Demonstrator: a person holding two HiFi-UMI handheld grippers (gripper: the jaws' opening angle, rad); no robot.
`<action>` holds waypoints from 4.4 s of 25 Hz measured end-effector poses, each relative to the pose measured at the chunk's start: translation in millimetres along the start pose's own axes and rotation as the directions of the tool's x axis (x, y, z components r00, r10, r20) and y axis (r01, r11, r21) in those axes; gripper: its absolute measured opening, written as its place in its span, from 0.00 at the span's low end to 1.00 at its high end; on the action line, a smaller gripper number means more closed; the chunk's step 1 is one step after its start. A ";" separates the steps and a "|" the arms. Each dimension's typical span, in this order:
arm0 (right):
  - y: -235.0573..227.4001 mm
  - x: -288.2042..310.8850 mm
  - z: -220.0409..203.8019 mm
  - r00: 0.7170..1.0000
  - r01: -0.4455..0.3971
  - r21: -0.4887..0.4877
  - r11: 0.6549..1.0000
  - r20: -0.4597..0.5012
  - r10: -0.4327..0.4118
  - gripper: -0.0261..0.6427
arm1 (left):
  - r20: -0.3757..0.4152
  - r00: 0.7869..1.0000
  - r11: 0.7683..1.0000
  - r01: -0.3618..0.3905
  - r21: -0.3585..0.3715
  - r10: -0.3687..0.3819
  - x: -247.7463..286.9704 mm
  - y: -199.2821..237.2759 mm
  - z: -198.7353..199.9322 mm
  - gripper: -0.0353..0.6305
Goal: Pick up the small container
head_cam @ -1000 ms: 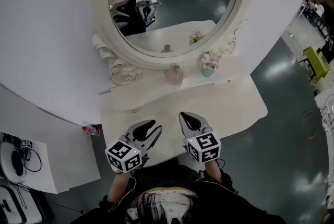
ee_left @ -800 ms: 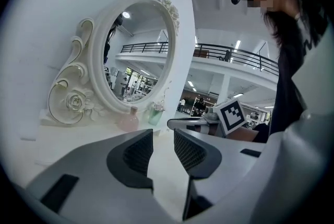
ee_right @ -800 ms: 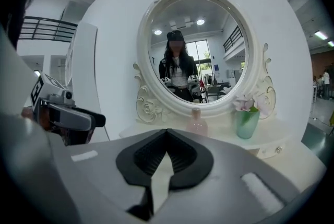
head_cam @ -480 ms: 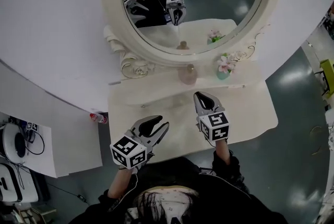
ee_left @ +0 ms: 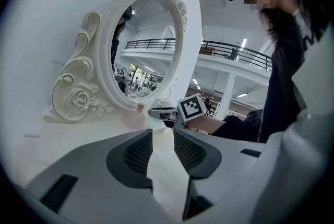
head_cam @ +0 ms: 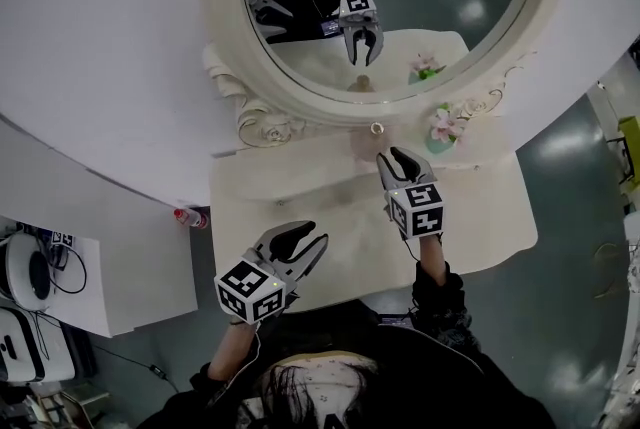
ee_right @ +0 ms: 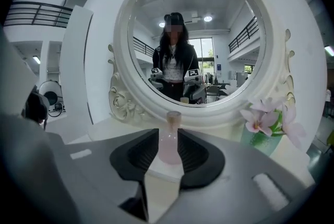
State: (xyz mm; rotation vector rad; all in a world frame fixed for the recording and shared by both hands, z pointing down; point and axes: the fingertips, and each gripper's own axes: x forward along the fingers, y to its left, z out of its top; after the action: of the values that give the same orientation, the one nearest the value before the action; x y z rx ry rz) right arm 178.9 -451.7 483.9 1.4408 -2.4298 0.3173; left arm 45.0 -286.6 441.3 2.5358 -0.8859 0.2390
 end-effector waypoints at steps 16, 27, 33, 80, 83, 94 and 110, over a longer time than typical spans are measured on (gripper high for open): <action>-8.3 59.7 1.7 0.997 0.011 -0.043 0.999 -0.070 -0.014 0.30 | -0.045 0.999 1.000 -0.009 -0.023 0.008 6.4 31.9 -16.6 0.23; -13.8 71.9 3.1 0.998 0.039 0.010 0.999 -0.046 -0.038 0.30 | -0.059 0.998 0.998 -0.025 -0.058 0.022 -3.7 48.7 -28.7 0.23; -14.9 70.3 3.6 0.998 0.050 0.033 0.998 -0.042 -0.048 0.28 | -0.067 0.998 0.996 -0.028 -0.079 0.022 -6.9 53.2 -37.8 0.23; 185.5 -96.2 17.1 0.940 -0.341 0.033 0.939 -0.003 0.341 0.26 | 0.029 0.980 0.923 0.194 -0.332 -0.195 17.3 -16.8 -70.1 0.41; 186.4 -105.5 11.5 0.942 -0.336 0.040 0.941 0.005 0.336 0.26 | 0.023 0.980 0.931 0.193 -0.311 -0.196 15.5 -25.8 -73.8 0.41; 192.0 -133.4 -2.8 0.941 -0.339 0.067 0.938 0.012 0.339 0.26 | -0.015 0.982 0.940 0.174 -0.295 -0.186 5.2 -50.3 -90.8 0.41; 294.3 -149.6 -0.4 0.917 -0.398 0.004 0.917 0.017 0.398 0.26 | 0.005 0.994 0.954 0.107 -0.279 -0.110 -91.1 -43.4 -109.7 0.41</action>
State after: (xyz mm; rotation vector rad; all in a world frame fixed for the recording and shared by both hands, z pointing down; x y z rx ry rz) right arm -12.2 -190.4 419.1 0.9395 -2.7262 0.4033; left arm -0.7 -155.8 496.2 2.3082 -0.7178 0.0850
